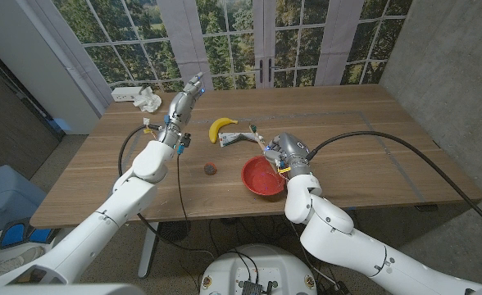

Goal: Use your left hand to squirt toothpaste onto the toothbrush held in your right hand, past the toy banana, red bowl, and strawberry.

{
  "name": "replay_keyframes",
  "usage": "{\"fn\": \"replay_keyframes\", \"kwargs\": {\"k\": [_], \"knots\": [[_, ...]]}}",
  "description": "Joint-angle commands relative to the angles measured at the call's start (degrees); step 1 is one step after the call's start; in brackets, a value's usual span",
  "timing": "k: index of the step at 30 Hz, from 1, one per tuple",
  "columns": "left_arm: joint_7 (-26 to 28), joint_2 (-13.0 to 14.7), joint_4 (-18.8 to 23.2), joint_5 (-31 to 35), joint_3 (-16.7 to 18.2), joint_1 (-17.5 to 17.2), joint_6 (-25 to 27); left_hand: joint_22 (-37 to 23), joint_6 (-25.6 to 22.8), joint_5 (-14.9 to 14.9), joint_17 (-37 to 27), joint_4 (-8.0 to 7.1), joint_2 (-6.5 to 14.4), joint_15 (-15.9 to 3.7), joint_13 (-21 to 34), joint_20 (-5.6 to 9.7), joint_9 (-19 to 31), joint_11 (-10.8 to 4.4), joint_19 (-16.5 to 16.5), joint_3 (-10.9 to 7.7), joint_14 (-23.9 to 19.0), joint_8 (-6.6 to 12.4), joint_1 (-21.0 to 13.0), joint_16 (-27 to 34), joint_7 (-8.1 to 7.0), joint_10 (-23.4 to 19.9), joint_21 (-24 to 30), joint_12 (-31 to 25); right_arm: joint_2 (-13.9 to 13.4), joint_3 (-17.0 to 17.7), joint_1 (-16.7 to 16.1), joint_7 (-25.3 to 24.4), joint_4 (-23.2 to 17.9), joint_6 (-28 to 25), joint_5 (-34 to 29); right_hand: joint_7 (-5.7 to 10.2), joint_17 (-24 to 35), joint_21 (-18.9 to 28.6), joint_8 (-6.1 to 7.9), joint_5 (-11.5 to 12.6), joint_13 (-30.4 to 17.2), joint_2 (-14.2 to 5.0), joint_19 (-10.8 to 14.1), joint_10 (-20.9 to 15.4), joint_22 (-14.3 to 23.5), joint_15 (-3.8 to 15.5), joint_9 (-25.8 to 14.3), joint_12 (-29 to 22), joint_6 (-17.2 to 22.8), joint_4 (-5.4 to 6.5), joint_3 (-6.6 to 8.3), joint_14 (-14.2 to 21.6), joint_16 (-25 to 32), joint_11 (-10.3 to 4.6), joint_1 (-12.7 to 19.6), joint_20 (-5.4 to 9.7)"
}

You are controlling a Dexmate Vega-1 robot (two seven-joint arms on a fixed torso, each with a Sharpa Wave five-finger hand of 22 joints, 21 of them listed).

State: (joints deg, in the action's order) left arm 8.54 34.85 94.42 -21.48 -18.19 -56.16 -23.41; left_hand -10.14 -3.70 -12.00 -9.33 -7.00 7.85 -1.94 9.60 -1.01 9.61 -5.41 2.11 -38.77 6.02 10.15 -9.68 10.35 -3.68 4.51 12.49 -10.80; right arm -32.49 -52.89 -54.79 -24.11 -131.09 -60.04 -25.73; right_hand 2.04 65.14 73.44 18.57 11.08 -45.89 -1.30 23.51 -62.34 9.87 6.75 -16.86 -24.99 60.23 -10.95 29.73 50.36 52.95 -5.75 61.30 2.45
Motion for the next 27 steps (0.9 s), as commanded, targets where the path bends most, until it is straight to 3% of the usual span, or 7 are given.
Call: {"fn": "replay_keyframes", "kwargs": {"k": [1, 11, 21, 27], "knots": [[-0.1, 0.0, -0.5, -0.6, 0.3, 0.1, 0.4, 0.0, 0.3, 0.3, -0.2, 0.34, 3.2, -3.29, 0.2, -0.32, 0.1, -0.11, -0.1, -0.53, 0.1, -0.13, -0.5, -0.2, -0.23, 0.0, -0.1, 0.1, 0.5, -2.3, 2.2, 1.3, 2.1, 0.6, 1.8, -0.01, 0.5, -0.4, -0.16, 0.5, -0.1, -1.43, 0.3, -1.6, 0.1, 5.67, -0.1, 0.1, 0.0, 1.27, 1.40, 0.2, 0.0, -1.83, 1.1, 0.13], [-0.9, -0.1, -1.7, -0.8, 0.3, 0.9, -0.2, 0.0, 0.4, 0.6, -0.2, 0.86, 3.0, -3.16, 0.2, -0.40, 0.1, -0.13, -0.1, -0.73, 0.1, -0.15, -0.6, -0.3, -0.27, 0.1, -0.2, 0.1, 1.1, -4.4, 4.9, 3.0, 3.8, -1.5, 2.8, 0.07, 0.7, -0.5, -0.24, 0.5, -0.1, -1.46, 0.4, -1.3, 0.1, 5.59, 0.0, 0.3, 0.0, 1.32, 1.25, 0.0, -0.3, -1.68, 1.0, 0.12], [-1.4, -0.5, -3.2, -0.8, 0.1, 1.9, -1.2, 0.0, 0.4, 0.9, -0.2, 1.34, 2.9, -3.10, 0.2, -0.48, 0.1, -0.08, -0.2, -0.88, 0.2, -0.14, -0.7, -0.3, -0.20, 0.1, -0.3, 0.1, 1.3, -8.8, 10.7, 6.8, 4.6, -8.5, 3.6, 0.69, -0.7, -1.0, -1.52, 0.7, 0.7, -0.89, -0.3, 1.9, 0.1, 5.30, 0.3, 2.1, -2.7, 2.15, 0.71, -2.7, -3.6, -1.32, -1.5, -0.38], [-1.7, -0.6, -3.8, -0.7, 0.0, 2.4, -1.6, 0.0, 0.4, 1.1, -0.1, 1.63, 2.8, -3.03, 0.2, -0.44, 0.1, 0.03, -0.3, -0.95, 0.2, -0.13, -0.8, -0.3, -0.13, 0.1, -0.3, 0.1, 1.4, -12.4, 15.2, 8.3, 4.9, -13.9, 4.9, 0.52, -1.9, -1.8, -2.89, 0.3, 1.0, 0.49, -1.2, 4.7, 0.0, 4.88, 0.4, 3.3, -5.9, 2.59, -0.53, -5.0, -5.8, -0.90, -4.1, -1.35]]}}
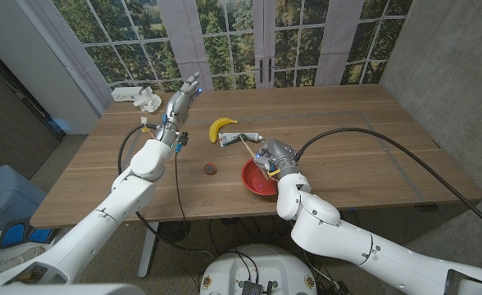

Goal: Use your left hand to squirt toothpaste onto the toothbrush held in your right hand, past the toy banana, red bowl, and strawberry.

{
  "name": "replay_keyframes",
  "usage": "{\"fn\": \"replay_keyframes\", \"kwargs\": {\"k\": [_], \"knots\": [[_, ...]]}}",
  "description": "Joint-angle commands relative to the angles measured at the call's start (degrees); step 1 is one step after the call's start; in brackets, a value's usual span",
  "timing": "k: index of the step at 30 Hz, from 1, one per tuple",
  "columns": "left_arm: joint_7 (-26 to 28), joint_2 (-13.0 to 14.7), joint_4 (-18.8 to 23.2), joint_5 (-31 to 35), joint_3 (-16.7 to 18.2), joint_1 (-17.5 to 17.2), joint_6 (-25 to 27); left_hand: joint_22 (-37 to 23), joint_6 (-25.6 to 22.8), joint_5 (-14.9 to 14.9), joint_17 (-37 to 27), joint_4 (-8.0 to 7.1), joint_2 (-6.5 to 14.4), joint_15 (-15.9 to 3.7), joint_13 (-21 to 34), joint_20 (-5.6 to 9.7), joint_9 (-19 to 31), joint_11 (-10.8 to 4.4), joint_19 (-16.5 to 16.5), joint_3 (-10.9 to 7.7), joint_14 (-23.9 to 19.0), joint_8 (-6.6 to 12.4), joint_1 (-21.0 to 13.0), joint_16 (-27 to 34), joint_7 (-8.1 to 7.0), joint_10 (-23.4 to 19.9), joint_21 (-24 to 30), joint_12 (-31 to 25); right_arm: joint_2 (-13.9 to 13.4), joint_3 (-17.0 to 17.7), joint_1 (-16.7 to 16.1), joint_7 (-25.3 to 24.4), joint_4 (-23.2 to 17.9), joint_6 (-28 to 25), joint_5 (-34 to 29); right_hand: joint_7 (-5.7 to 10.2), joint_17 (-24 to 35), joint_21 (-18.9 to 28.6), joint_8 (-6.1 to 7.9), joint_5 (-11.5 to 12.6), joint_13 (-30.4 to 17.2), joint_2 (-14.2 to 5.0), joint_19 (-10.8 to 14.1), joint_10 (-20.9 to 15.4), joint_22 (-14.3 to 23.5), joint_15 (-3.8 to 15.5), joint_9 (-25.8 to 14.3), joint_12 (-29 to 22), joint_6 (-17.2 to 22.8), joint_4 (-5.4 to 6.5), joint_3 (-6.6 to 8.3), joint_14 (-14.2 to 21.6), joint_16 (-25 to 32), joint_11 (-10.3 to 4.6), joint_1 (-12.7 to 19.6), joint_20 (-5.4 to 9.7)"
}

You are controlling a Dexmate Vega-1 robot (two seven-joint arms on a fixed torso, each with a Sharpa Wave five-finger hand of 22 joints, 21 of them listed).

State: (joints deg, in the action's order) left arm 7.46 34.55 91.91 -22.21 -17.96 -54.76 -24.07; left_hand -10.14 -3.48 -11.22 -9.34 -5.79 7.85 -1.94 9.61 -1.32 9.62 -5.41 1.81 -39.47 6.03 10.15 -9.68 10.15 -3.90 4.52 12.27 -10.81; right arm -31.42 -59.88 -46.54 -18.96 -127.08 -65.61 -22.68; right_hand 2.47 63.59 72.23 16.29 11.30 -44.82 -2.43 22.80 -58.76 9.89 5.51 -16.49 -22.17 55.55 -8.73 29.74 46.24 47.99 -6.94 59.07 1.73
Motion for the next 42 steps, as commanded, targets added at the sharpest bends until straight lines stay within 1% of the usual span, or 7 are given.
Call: {"fn": "replay_keyframes", "kwargs": {"k": [1, 19, 21, 26, 30, 35, 42], "knots": [[-0.7, -0.3, -1.4, 0.0, -0.3, 1.1, -1.0, 0.0, 0.2, 0.3, -0.1, 0.46, 2.8, -3.05, 0.2, -0.12, 0.1, 0.00, 0.0, -0.26, 0.2, -0.12, -0.8, -0.1, 0.08, 0.1, -0.1, 0.2, 0.4, -5.7, 7.3, 2.9, 0.9, -8.9, 2.2, 0.07, -0.9, -0.9, -0.97, -0.1, 0.0, 2.11, -0.9, 2.3, 0.0, 5.99, 0.1, 1.0, -2.1, 0.38, -0.87, -1.7, -1.6, 0.03, -2.5, -1.06], [-1.7, -0.6, -2.8, -0.2, -0.7, 2.7, -1.5, 0.0, 0.3, 0.7, -0.1, 1.59, 2.4, -2.94, 0.2, -0.06, 0.1, 0.02, -0.1, -0.29, 0.1, -0.12, -0.9, -0.1, 0.05, 0.2, -0.3, 0.2, 1.8, -7.2, 10.7, -0.1, 1.3, -14.4, 6.7, -0.49, -3.4, -3.9, -3.46, -1.0, -1.2, 6.90, -2.8, 9.3, -0.1, 4.04, 0.6, 2.7, -7.8, 1.03, -5.87, -5.1, -4.1, 0.82, -9.0, -4.28], [-1.7, -0.7, -2.9, -0.2, -0.8, 2.7, -1.5, 0.0, 0.3, 0.8, -0.1, 1.73, 2.4, -2.99, 0.2, -0.10, 0.1, 0.04, -0.1, -0.31, 0.1, -0.12, -0.9, -0.1, 0.08, 0.2, -0.3, 0.2, 1.7, -6.8, 10.4, -0.7, 1.0, -14.4, 7.2, -0.95, -3.2, -4.6, -4.02, -0.8, -1.4, 7.17, -3.0, 10.5, -0.2, 3.93, 0.6, 2.8, -9.3, 1.91, -6.92, -5.7, -4.2, 1.23, -11.5, -4.60], [-1.9, -0.6, -3.1, -0.1, -0.9, 2.9, -1.5, 0.0, 0.3, 0.9, -0.1, 2.01, 2.4, -2.98, 0.2, -0.09, 0.1, -0.02, -0.1, -0.34, 0.1, -0.13, -1.0, -0.1, 0.07, 0.2, -0.4, 0.2, -0.5, -2.0, 5.6, -5.2, -0.1, -5.9, 9.2, -2.75, -6.7, -6.9, -4.50, -0.7, -1.9, 5.44, -3.6, 14.6, -0.1, 1.83, -0.4, 3.3, -12.4, 4.35, -8.84, -10.0, -8.1, 3.97, -17.5, -5.19], [-1.8, -0.7, -3.2, -0.1, -0.9, 2.9, -1.6, 0.0, 0.4, 0.9, -0.1, 2.22, 2.3, -2.99, 0.2, -0.13, 0.1, 0.07, 0.0, -0.33, 0.2, -0.14, -1.0, -0.1, -0.02, 0.3, -0.4, 0.2, -2.4, 1.7, 0.7, -10.1, 0.2, 4.6, 9.2, -3.36, -9.5, -8.2, -4.72, -0.6, -1.6, 2.54, -4.1, 17.8, 0.0, 1.02, -1.0, 4.1, -14.5, 5.07, -7.99, -11.7, -11.2, 4.85, -19.0, -5.09], [-1.9, -0.6, -3.2, -0.4, -0.8, 2.8, -1.5, 0.0, 0.4, 1.0, -0.1, 2.51, 2.3, -2.97, 0.2, -0.13, 0.1, 0.11, 0.0, -0.31, 0.2, -0.13, -1.0, -0.1, 0.00, 0.3, -0.4, 0.2, -3.1, 7.0, -4.9, -15.5, 2.3, 18.0, 9.5, -3.49, -12.8, -9.5, -4.66, 0.9, -0.2, -0.93, -4.8, 20.9, 0.0, 0.00, -1.0, 5.9, -15.9, 4.18, -5.36, -14.0, -15.4, 5.57, -18.4, -4.45], [-2.1, -0.5, -3.4, -0.5, -0.8, 2.9, -1.6, 0.0, 0.6, 1.1, -0.1, 2.84, 2.2, -2.93, 0.2, -0.10, 0.1, 0.05, 0.0, -0.26, 0.2, -0.17, -1.0, -0.1, -0.04, 0.3, -0.5, 0.2, -2.1, 11.4, -8.7, -17.6, 4.0, 25.8, 9.0, -3.75, -15.7, -10.4, -4.49, 1.8, 1.4, -1.56, -5.6, 23.8, 0.1, -1.22, -0.7, 8.1, -16.9, 4.37, -5.18, -16.0, -18.7, 6.52, -20.9, -4.02]]}}
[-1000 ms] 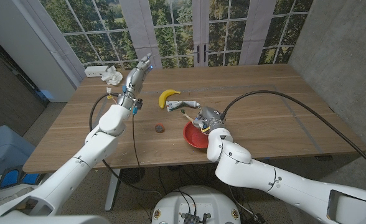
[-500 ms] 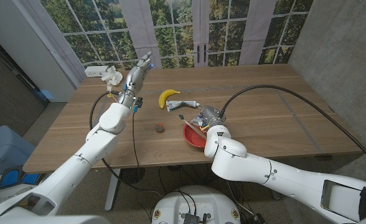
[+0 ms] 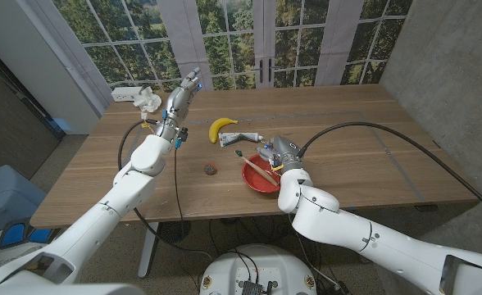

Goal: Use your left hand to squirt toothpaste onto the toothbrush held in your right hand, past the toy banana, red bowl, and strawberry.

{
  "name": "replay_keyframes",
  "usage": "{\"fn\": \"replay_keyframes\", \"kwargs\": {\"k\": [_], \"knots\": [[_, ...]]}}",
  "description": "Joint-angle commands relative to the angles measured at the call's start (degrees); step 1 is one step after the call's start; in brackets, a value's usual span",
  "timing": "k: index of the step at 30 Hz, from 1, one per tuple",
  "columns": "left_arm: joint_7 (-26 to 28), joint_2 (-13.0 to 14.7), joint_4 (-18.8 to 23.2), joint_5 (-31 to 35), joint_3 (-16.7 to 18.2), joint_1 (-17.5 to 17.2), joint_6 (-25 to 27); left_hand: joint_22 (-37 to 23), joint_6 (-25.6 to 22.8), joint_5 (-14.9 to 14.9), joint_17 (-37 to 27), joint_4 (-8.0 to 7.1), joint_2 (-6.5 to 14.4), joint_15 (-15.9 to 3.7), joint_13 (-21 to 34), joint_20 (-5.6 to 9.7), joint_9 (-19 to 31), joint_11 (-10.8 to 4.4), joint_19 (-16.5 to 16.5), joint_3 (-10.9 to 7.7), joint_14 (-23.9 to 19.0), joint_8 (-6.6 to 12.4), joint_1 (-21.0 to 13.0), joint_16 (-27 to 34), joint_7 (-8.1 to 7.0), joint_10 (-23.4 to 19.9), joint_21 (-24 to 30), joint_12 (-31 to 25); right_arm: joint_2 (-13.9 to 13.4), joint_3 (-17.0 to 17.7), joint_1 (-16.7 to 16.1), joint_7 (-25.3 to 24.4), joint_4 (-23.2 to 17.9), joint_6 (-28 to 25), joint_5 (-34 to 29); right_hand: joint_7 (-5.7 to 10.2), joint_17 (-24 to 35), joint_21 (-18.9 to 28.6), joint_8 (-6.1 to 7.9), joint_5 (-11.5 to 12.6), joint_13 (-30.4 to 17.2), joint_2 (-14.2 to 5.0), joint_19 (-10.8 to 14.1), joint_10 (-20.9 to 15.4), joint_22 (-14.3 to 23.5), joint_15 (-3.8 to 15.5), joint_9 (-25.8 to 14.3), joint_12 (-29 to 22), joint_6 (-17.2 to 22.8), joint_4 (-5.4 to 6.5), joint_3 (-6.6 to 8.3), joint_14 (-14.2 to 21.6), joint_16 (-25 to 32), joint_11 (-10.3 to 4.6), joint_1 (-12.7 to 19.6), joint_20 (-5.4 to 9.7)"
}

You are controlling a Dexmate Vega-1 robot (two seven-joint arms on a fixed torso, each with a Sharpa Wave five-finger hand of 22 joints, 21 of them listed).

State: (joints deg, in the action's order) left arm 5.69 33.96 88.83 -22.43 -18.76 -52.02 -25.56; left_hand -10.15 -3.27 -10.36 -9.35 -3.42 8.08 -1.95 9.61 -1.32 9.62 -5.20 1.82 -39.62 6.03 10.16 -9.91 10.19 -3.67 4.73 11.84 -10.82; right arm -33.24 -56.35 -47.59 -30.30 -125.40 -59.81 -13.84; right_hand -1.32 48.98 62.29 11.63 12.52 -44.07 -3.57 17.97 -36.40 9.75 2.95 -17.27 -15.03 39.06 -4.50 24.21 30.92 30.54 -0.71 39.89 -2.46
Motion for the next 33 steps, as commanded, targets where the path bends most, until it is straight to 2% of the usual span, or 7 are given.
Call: {"fn": "replay_keyframes", "kwargs": {"k": [1, 7, 14, 18, 22, 28, 33], "knots": [[-0.3, 0.1, -0.3, -0.2, 0.0, 0.2, -0.1, 0.0, 0.4, 0.2, -0.1, 0.50, 1.9, -2.91, 0.2, -0.13, 0.1, -0.16, 0.0, -0.11, 0.2, -0.17, -0.8, -0.2, -0.26, 0.1, -0.1, 0.2, -0.3, 8.4, -8.0, -6.0, 2.4, 20.7, 0.4, -0.06, -1.3, -0.4, 0.23, 0.6, 0.8, -0.43, -0.5, 1.5, 0.2, 1.35, 0.1, 1.1, -0.4, 0.21, 0.27, -0.7, -1.4, 0.26, -2.1, 0.09], [-0.7, 0.1, -0.6, -0.4, -0.2, 0.5, 0.0, 0.0, 0.5, 0.3, -0.1, 0.83, 1.7, -2.78, 0.2, -0.07, 0.1, -0.29, 0.1, 0.02, 0.2, -0.22, -0.7, -0.2, -0.35, 0.1, -0.1, 0.2, 0.0, 11.9, -9.0, -2.9, 2.1, 22.3, 2.5, -0.30, -3.8, -1.7, -0.14, 0.7, 2.9, -0.27, -1.7, 3.7, 0.2, 0.15, 0.5, 3.1, -2.4, 0.43, -0.50, -4.4, -4.9, 0.90, -5.4, 0.70], [-0.8, 0.2, -0.7, -0.6, -0.3, 0.6, 0.4, 0.0, 1.2, 0.5, -0.1, 1.69, 0.7, -2.36, 0.2, -0.04, 0.1, -0.12, 0.0, 0.67, 0.4, -0.35, -0.4, -0.2, -0.69, 0.3, -0.2, 0.2, -0.1, 15.5, -9.6, -0.3, 2.3, 24.8, 5.6, -0.91, -6.3, -3.3, -0.67, 0.5, 5.2, -0.69, -3.4, 6.6, 0.1, -0.55, 1.2, 4.3, -5.5, 0.20, -0.84, -7.8, -7.9, 1.93, -7.7, 0.12], [-0.9, 0.2, -0.7, -0.8, -0.3, 0.7, 0.7, 0.0, 1.4, 0.6, -0.1, 2.12, 0.2, -2.28, 0.2, -0.16, 0.1, -0.02, -0.1, 1.03, 0.4, -0.36, -0.2, -0.2, -0.76, 0.3, -0.2, 0.2, -0.4, 17.1, -10.2, -0.1, 3.0, 28.0, 6.6, -0.92, -7.0, -3.9, -1.02, 0.4, 6.0, -0.90, -3.8, 7.9, 0.1, -0.71, 1.5, 4.6, -7.2, 0.13, -1.00, -8.7, -8.8, 1.90, -8.6, -0.16], [-1.0, 0.3, -0.7, -0.9, -0.4, 0.8, 1.1, 0.0, 1.7, 0.6, -0.1, 2.35, 0.1, -2.26, 0.2, -0.16, 0.1, 0.00, -0.2, 1.20, 0.4, -0.42, -0.1, -0.2, -0.65, 0.4, -0.2, 0.3, -0.7, 18.7, -10.6, 0.2, 4.1, 31.9, 7.8, -0.42, -8.1, -4.7, -1.34, 0.2, 7.4, -1.27, -4.2, 9.8, 0.0, -1.27, 2.0, 4.9, -9.7, 0.06, -1.26, -10.8, -10.3, 2.68, -9.8, -0.34], [-1.3, 0.5, -0.7, -1.1, -0.6, 1.2, 1.8, 0.0, 2.1, 0.5, -0.1, 2.60, 0.2, -2.25, 0.2, -0.08, 0.1, -0.08, -0.3, 1.36, 0.6, -0.43, 0.1, -0.2, -0.30, 0.5, -0.2, 0.3, -2.2, 21.5, -10.8, 3.3, 5.8, 39.0, 11.0, 0.59, -10.4, -7.2, -1.02, -0.3, 10.6, -2.23, -6.0, 14.4, -0.1, -1.36, 3.5, 5.1, -12.2, -0.23, -1.50, -15.7, -13.6, 1.96, -11.9, 1.22], [-1.3, 0.5, -0.5, -1.2, -0.8, 1.5, 2.6, 0.0, 2.5, 0.5, -0.2, 2.92, 0.6, -2.19, 0.2, 0.08, 0.1, 0.05, -0.2, 1.63, 0.7, -0.39, 0.3, -0.2, -0.25, 0.8, -0.2, 0.3, -2.4, 22.8, -10.8, 4.0, 6.9, 41.9, 11.9, 1.55, -12.3, -8.8, -1.28, -0.5, 12.6, -3.03, -7.2, 17.2, -0.2, -0.80, 4.3, 5.2, -14.1, -0.77, -0.84, -18.2, -15.7, 1.55, -12.4, 2.13]]}}
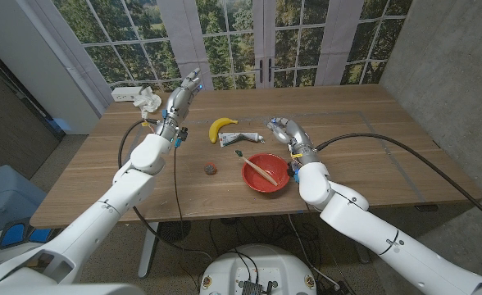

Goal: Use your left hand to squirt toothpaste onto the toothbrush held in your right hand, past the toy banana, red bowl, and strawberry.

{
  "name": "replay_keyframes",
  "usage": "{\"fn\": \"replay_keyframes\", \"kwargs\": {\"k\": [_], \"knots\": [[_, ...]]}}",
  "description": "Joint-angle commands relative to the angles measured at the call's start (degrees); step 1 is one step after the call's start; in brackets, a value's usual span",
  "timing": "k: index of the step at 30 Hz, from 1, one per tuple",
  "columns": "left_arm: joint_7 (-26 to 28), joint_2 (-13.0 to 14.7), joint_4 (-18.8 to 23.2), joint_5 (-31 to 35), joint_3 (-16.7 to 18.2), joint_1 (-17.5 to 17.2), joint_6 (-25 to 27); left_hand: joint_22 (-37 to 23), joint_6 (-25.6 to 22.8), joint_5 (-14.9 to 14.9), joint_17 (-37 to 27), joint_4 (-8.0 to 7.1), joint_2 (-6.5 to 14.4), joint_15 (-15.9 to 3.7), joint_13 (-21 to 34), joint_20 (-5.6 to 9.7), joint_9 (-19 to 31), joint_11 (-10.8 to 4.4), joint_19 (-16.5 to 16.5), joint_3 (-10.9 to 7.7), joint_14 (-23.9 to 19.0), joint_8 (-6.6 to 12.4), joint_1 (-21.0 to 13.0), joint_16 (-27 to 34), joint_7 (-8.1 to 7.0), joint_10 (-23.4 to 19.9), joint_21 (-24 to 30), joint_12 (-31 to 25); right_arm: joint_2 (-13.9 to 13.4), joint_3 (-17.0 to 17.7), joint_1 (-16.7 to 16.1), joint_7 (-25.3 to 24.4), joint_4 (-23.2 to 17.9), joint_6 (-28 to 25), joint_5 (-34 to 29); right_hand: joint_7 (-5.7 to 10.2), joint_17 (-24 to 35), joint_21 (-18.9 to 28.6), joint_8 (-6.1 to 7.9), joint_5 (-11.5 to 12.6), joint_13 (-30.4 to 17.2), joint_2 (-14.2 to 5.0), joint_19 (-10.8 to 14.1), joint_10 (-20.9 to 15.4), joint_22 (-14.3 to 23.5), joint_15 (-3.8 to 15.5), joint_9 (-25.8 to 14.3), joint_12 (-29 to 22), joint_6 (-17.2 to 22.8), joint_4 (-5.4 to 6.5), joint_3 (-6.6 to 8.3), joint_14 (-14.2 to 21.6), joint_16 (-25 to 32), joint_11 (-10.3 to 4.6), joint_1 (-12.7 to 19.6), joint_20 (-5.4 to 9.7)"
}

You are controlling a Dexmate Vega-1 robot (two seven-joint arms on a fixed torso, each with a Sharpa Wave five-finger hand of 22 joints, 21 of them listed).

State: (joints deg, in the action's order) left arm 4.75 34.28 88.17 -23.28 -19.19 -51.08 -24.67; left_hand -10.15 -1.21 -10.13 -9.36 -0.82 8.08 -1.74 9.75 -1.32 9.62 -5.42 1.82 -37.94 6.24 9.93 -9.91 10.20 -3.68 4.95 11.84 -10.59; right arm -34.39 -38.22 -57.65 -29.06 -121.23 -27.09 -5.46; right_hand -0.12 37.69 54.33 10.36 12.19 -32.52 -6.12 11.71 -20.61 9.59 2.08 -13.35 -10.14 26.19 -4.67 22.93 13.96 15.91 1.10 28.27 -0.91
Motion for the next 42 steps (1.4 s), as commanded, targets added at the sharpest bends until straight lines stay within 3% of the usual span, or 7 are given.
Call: {"fn": "replay_keyframes", "kwargs": {"k": [1, 5, 8, 13, 20, 28, 42], "knots": [[-0.5, 0.2, 0.2, -0.5, -0.4, 0.6, 1.9, 0.0, 0.5, 0.3, -0.2, 0.35, 0.6, -2.42, 0.1, 0.10, 0.1, 0.26, -0.2, -0.04, 0.5, -0.16, 0.3, -0.2, -0.22, 0.6, -0.2, 0.1, -1.2, 4.9, -0.8, 3.0, 2.8, 9.3, 3.8, 0.39, -1.3, -1.1, 0.01, -0.1, 1.3, -0.54, -1.0, 1.7, -0.1, 0.02, 0.4, 0.3, -1.5, -0.79, 0.60, -1.8, -1.5, -0.51, -0.7, 0.73], [-0.5, 0.3, 0.3, -0.5, -0.7, 0.8, 2.5, 0.0, 0.6, 0.2, -0.2, 0.46, 0.7, -2.36, 0.1, 0.18, 0.1, 0.31, -0.2, 0.03, 0.6, -0.17, 0.4, -0.2, -0.16, 0.7, -0.3, 0.1, -1.3, 5.7, -0.8, 3.3, 3.6, 11.3, 4.2, 0.48, -2.5, -2.0, -0.20, -0.2, 2.3, -0.82, -1.8, 2.6, -0.1, 0.31, 0.8, 0.2, -2.9, -1.32, 1.15, -2.8, -2.6, -0.56, -0.6, 1.83], [-0.5, 0.3, 0.5, -0.5, -0.8, 0.9, 3.0, 0.0, 0.7, 0.2, -0.2, 0.54, 0.8, -2.24, 0.1, 0.54, 0.1, 0.35, -0.2, 0.09, 0.7, -0.15, 0.5, -0.2, -0.11, 0.7, -0.3, 0.1, -1.2, 6.4, -0.9, 3.5, 4.7, 13.6, 4.9, 0.43, -3.2, -2.9, -0.07, -0.4, 3.2, -1.51, -2.6, 3.1, -0.2, 0.84, 1.1, 0.2, -3.4, -0.96, 1.31, -3.6, -3.2, -0.97, -1.4, 2.44], [-0.6, 0.5, 0.9, -0.6, -1.0, 1.2, 3.9, 0.0, 0.8, 0.2, -0.2, 0.62, 0.9, -2.27, 0.1, 1.06, 0.1, 0.39, -0.1, 0.20, 0.8, -0.09, 0.6, -0.2, -0.03, 0.9, -0.3, 0.1, -0.9, 7.8, -0.9, 4.6, 7.6, 19.2, 6.9, -0.47, -4.0, -4.2, 0.10, -1.0, 4.6, -3.43, -3.6, 3.8, -0.2, 1.57, 1.5, 0.0, -4.0, 0.73, 1.42, -4.2, -3.5, -1.03, -3.6, 3.30], [-0.5, 0.5, 1.1, -1.0, -1.1, 1.3, 4.7, 0.0, 0.9, 0.2, -0.2, 0.66, 1.1, -2.29, 0.1, 1.17, 0.1, 0.35, -0.1, 0.33, 1.0, -0.06, 0.8, -0.2, 0.01, 1.0, -0.3, 0.1, -0.6, 9.3, -0.1, 7.4, 11.4, 25.6, 10.3, -1.15, -4.6, -5.0, 0.49, -1.6, 5.8, -4.47, -3.9, 3.5, -0.1, 1.68, 1.8, -0.3, -3.4, 2.74, 1.37, -4.3, -3.6, -1.03, -5.7, 3.65], [-1.2, 0.2, 0.5, -2.2, -1.2, 1.2, 4.7, 0.0, 0.9, 0.1, -0.2, 0.73, 1.3, -2.33, 0.1, 1.27, 0.1, 0.29, -0.1, 0.42, 1.0, -0.03, 0.9, -0.2, 0.04, 1.1, -0.3, 0.1, 1.0, 11.1, 1.3, 12.2, 18.1, 35.6, 16.4, -1.40, -5.0, -5.5, 0.61, -1.8, 6.6, -4.54, -3.7, 3.1, -0.1, 1.52, 2.0, -0.5, -3.1, 4.29, 1.17, -4.2, -3.5, -0.94, -7.5, 3.96], [-3.6, 0.3, -1.0, -4.6, -1.2, 1.4, 4.2, -0.1, 1.1, 0.1, -0.2, 0.83, 1.5, -2.43, 0.1, 1.30, 0.0, 0.17, -0.1, 0.49, 1.2, -0.02, 1.1, -0.2, 0.11, 1.4, -0.4, 0.1, 5.7, 13.5, 3.7, 14.3, 26.7, 43.7, 23.2, -2.70, -6.0, -6.2, 0.84, -1.8, 8.2, -3.90, -2.3, 2.2, -0.2, 0.74, 2.2, -0.8, -2.5, 6.76, 0.73, -3.7, -3.4, -0.34, -10.5, 4.42]]}}
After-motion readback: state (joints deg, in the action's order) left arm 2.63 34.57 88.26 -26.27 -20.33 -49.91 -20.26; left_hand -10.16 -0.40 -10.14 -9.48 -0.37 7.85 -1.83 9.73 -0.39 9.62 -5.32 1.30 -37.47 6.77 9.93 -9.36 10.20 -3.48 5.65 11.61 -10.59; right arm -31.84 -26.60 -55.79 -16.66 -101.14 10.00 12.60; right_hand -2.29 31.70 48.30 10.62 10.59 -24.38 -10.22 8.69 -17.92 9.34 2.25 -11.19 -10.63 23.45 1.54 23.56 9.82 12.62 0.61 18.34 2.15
